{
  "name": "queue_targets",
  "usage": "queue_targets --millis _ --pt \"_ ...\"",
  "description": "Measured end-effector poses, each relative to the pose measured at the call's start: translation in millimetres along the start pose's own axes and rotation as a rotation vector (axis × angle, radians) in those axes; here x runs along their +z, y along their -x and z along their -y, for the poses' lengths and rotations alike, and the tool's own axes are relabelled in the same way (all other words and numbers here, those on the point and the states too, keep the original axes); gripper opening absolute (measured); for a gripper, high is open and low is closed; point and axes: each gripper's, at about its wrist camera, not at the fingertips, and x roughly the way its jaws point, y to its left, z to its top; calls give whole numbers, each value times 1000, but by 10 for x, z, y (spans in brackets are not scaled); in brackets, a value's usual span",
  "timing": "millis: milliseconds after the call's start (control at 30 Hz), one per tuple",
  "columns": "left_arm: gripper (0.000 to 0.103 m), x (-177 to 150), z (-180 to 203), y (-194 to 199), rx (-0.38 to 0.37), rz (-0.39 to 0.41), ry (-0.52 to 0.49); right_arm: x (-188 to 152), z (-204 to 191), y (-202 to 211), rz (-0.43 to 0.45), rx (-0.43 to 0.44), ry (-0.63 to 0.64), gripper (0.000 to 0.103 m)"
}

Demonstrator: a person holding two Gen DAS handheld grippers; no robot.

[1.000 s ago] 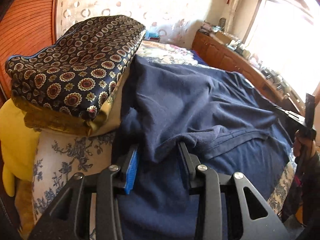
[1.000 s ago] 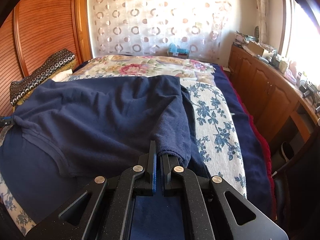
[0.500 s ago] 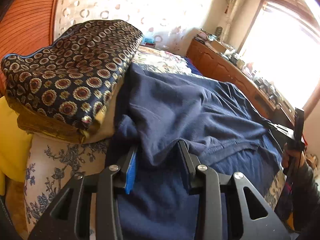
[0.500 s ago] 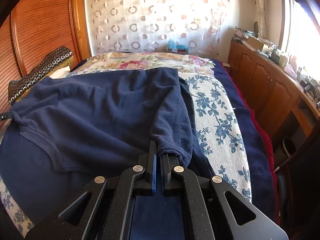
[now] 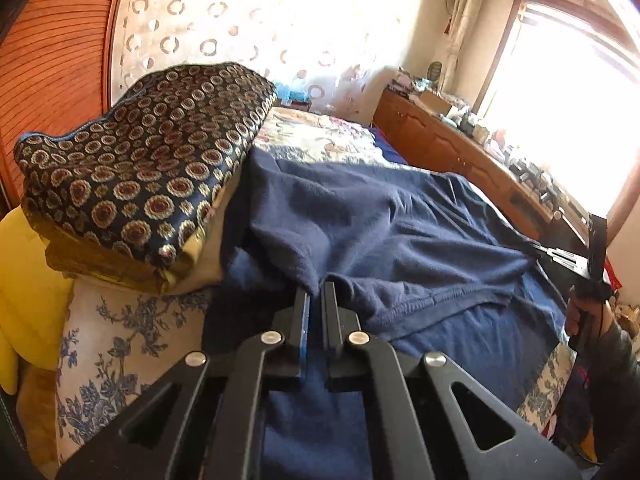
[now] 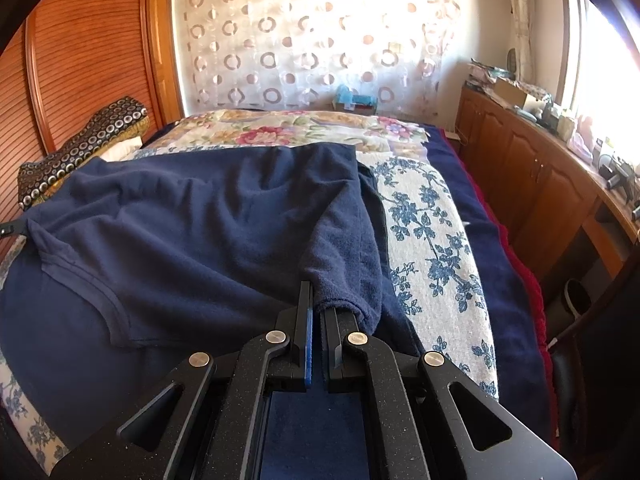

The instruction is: Fold small clothes

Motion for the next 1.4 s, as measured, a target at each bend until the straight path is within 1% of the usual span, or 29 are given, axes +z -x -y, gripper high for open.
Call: queue_targets --millis 100,167,267,367,500,633,733,833,900,1033,1133,1200,1300,1400 --pt "0 27 36 187 2 63 4 30 32 59 24 13 -14 0" --pt "0 52 81 342 -2 99 -5 87 56 175 58 24 -22 0" --pt "0 66 127 547 -10 131 -11 180 83 361 101 30 -29 0" --pt "0 5 183 757 -23 150 -18 224 134 594 136 47 -35 0" --pt "0 -267 226 922 -22 121 -29 127 180 884 146 50 -17 0" --pt "0 -572 245 926 -8 70 -35 -92 230 1005 106 57 -20 0" --pt "0 -702 237 827 19 35 -43 -266 207 969 68 63 -19 0" --pt "1 -828 253 715 50 -4 -61 -455 188 839 18 48 -20 0" --pt "1 -902 274 675 60 -18 -70 -562 182 789 -7 47 -33 0" --pt "1 -950 286 696 59 -13 -68 -680 168 787 -22 47 -45 0" --pt "1 -937 297 784 58 10 -66 -687 175 903 3 52 -52 0" --pt "1 -946 323 788 68 5 -82 -681 174 966 13 50 -48 0" --pt "7 -951 349 754 113 -5 -110 -714 160 903 -11 33 -33 0" --pt "17 -951 359 749 140 -8 -127 -741 137 855 -27 31 -28 0"
